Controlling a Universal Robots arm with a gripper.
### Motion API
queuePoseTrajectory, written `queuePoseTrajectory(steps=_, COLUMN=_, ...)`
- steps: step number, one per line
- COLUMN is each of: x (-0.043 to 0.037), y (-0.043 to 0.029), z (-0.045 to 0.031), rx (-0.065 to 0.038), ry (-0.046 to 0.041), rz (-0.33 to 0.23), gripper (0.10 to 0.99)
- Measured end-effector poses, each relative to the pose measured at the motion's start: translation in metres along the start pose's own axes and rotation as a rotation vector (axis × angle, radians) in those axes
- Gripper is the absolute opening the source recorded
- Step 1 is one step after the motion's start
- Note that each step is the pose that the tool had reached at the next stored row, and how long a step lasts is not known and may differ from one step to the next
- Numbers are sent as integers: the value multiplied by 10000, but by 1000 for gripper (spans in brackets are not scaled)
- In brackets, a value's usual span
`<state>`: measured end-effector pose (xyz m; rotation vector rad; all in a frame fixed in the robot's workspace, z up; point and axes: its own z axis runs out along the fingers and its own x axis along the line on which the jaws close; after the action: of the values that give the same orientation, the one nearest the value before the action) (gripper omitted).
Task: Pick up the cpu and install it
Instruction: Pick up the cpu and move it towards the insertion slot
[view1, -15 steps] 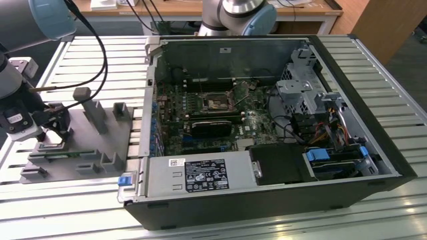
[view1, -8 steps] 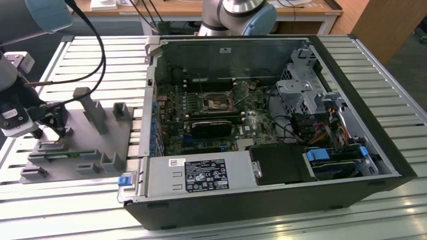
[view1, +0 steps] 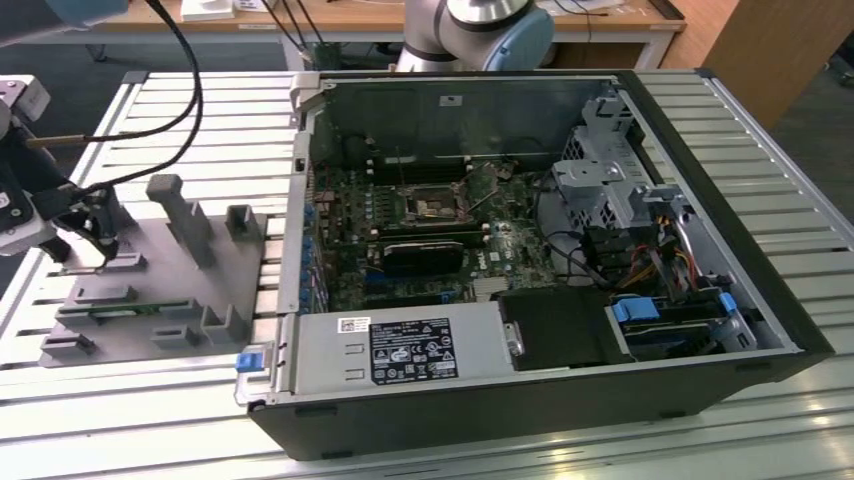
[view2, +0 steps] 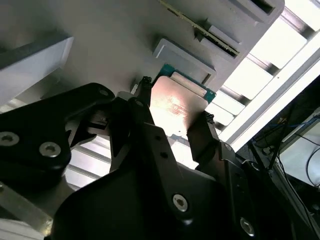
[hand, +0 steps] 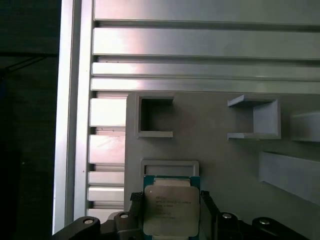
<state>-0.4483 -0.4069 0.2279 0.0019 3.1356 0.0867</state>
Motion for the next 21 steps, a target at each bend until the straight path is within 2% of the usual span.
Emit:
queuePoseTrajectory(steps=3, x=0, y=5, z=-83, rx=0, ry=-1, rz=0, gripper=537)
queuePoseTrajectory(steps=7, x=-1, y=9, z=-153, rx=-2, ry=1, rz=-1, gripper=537)
queuePoseTrajectory(steps=16, x=-1, y=24, z=-396, rx=-9, ry=0, rz=1, gripper=537)
queuePoseTrajectory(steps=21, x=-2, y=30, z=-486, rx=-15, ry=-2, rz=0, gripper=537)
